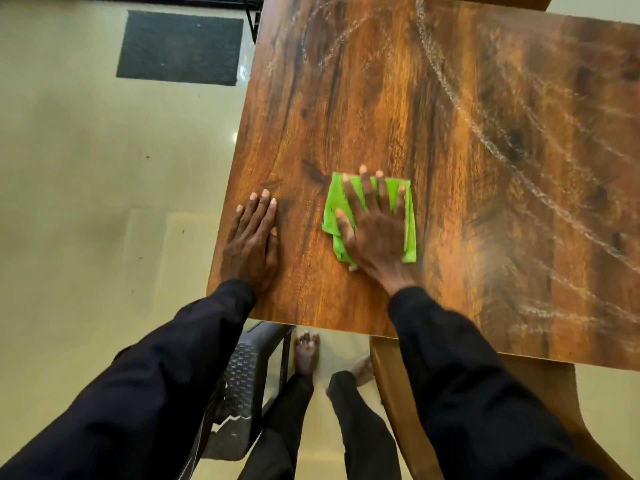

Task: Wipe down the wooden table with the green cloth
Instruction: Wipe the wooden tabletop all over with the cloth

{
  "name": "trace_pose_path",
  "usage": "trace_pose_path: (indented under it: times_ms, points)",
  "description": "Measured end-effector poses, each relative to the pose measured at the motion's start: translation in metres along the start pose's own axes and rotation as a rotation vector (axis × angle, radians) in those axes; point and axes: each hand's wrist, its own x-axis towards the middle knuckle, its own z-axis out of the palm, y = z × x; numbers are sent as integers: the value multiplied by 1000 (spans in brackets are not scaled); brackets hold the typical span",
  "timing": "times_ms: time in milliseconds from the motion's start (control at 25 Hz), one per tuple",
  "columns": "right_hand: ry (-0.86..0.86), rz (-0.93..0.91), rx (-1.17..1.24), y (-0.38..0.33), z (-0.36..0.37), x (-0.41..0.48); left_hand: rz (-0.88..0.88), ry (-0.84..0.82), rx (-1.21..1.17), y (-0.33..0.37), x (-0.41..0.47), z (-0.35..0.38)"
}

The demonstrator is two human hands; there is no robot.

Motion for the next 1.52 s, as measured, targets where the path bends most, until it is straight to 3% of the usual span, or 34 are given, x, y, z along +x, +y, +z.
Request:
trace_pose_path:
  times_ms: [160,360,520,720,920,1000,1080,1240,1360,1440,1520]
  points:
    - [-1,-112,-10,-39,1,50,38,-7,6,-5,-1,1]
    - [-50,-335,-45,-44,19,-41,113,-42,42,-5,-1,1]
    - [-12,-184,-45,25,23,-104,115,-50,28,-5,0,0]
    - [74,226,-25,53,7,-54,120,-77,20,-4,-2,-1]
    - [27,-114,-38,20,24,-102,180,-148,51,1,-5,-3]
    - [11,-75,-27,49,19,-135,220,-190,43,9,-4,-6]
    - [45,81,-27,92,7,-142,239,-221,20,26,2,-3]
    - [83,332,-25,142,-12,-85,279,-250,-78,97,24,30]
    - [65,214,-22,132,-9,-77,310,-277,-97,155,35,60]
    - [45,77,-27,136,2,-111,304,-270,-67,172,37,73]
    - [51,60,-41,158,7,-147,312,-248,-62,176,36,78]
